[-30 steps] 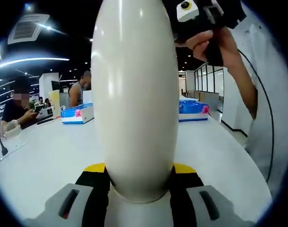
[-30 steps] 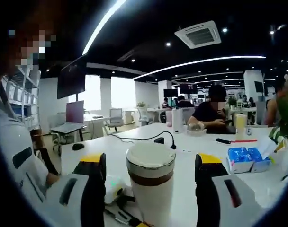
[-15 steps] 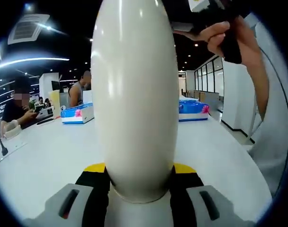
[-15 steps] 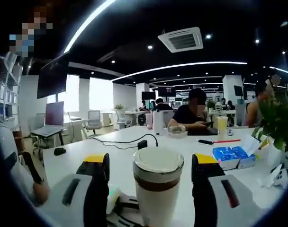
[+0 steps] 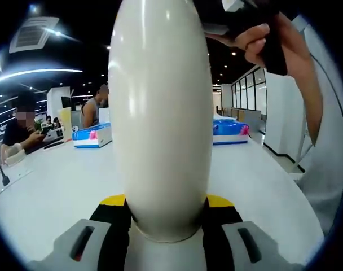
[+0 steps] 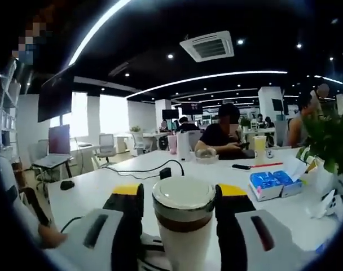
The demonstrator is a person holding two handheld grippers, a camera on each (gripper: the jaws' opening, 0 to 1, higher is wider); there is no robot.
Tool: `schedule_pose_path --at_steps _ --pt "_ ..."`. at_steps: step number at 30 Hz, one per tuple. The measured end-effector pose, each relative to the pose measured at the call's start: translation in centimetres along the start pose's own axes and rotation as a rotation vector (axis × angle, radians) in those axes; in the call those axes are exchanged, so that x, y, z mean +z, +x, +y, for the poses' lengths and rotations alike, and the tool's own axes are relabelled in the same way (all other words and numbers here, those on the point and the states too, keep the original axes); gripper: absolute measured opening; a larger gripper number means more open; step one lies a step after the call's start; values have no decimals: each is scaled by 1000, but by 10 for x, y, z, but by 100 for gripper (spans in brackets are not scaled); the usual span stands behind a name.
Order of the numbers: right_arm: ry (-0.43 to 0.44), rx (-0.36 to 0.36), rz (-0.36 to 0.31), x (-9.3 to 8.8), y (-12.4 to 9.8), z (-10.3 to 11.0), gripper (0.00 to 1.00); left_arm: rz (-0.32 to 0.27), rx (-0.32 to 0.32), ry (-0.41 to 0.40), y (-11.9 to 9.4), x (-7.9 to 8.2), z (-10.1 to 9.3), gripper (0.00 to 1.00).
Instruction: Grasp the water cup twist off the cup lid place the cup lid on the table
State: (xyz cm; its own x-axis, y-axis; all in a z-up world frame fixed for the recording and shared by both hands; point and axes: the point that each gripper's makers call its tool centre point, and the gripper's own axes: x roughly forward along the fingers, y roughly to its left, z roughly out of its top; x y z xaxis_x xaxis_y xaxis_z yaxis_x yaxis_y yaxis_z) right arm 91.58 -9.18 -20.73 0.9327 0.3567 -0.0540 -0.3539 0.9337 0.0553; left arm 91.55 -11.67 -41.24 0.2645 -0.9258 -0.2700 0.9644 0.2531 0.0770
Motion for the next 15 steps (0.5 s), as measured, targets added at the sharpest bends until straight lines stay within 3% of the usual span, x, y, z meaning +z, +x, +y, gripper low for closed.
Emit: schedule_pose_path --at_steps 3,15 --pt "-32 -24 10 -2 -1 -5 46 0 -1 0 0 0 0 51" --pt "-32 9 1 -3 1 -6 46 -1 0 -3 0 0 1 51"
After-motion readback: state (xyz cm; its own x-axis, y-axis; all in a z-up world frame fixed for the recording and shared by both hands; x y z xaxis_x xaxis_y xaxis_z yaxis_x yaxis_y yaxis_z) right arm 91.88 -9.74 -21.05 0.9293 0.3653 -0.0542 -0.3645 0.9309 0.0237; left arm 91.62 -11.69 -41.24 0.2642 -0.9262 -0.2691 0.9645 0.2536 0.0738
